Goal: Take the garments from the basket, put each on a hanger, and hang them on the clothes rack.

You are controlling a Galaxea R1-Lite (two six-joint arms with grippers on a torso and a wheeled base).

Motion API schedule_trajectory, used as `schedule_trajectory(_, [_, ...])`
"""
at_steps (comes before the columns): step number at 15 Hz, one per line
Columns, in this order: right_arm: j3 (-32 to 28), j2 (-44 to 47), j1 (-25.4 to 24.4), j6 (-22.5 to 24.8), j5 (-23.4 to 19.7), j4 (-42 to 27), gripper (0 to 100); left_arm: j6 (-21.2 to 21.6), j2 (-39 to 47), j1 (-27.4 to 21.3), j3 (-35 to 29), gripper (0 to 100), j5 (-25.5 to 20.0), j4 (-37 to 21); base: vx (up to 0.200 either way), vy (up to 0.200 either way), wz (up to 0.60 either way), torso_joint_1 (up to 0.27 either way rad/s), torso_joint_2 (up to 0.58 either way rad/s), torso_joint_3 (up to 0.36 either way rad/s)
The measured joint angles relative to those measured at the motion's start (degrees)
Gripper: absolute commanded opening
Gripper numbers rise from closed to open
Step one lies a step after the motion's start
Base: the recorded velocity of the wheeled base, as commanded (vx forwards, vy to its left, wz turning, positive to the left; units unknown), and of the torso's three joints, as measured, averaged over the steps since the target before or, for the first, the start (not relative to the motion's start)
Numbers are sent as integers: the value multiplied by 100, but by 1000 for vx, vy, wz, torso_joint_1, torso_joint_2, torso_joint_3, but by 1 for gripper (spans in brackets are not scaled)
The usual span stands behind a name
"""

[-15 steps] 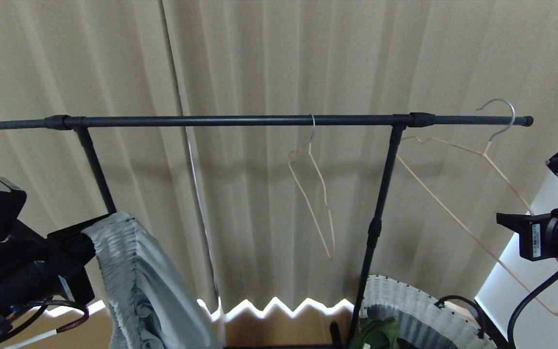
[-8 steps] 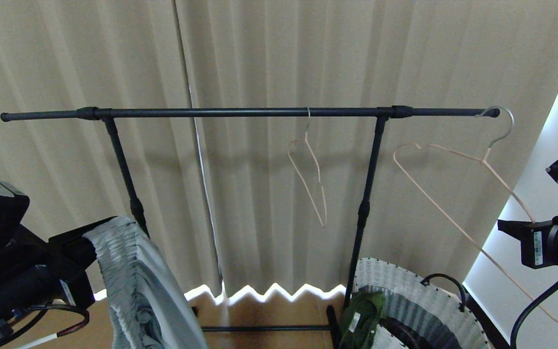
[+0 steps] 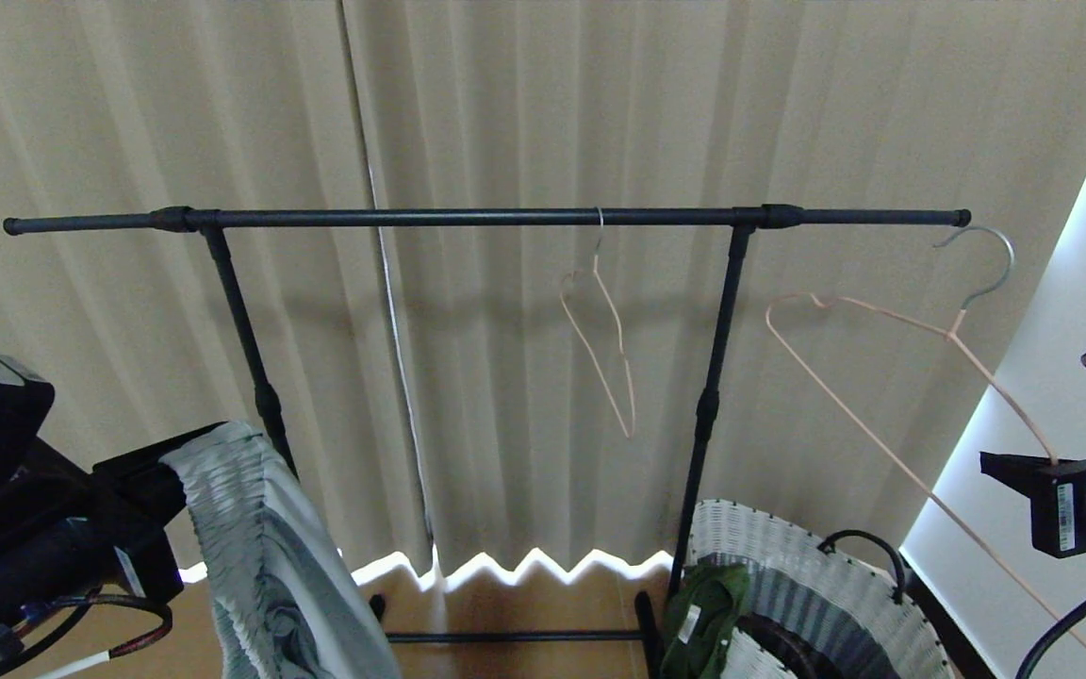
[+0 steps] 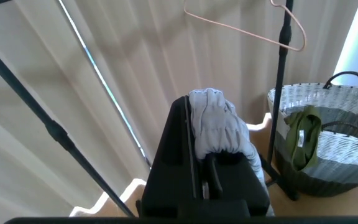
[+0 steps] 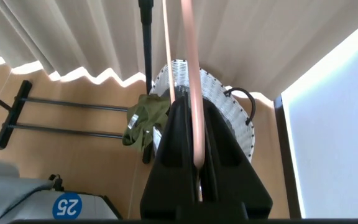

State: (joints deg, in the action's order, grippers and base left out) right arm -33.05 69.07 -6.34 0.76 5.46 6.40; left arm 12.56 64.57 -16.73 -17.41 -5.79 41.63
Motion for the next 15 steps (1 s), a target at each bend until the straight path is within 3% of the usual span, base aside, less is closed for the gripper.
schedule_trajectory(10, [23, -57, -13, -2, -2, 5, 0, 2, -22, 2, 2, 0, 7, 0, 0, 200, 0, 3, 3, 2])
schedule_trajectory(15, [61, -141, -11, 0, -13, 5, 0, 79, -29, -6, 79, 0, 0, 7, 0, 0, 0, 0, 0, 0])
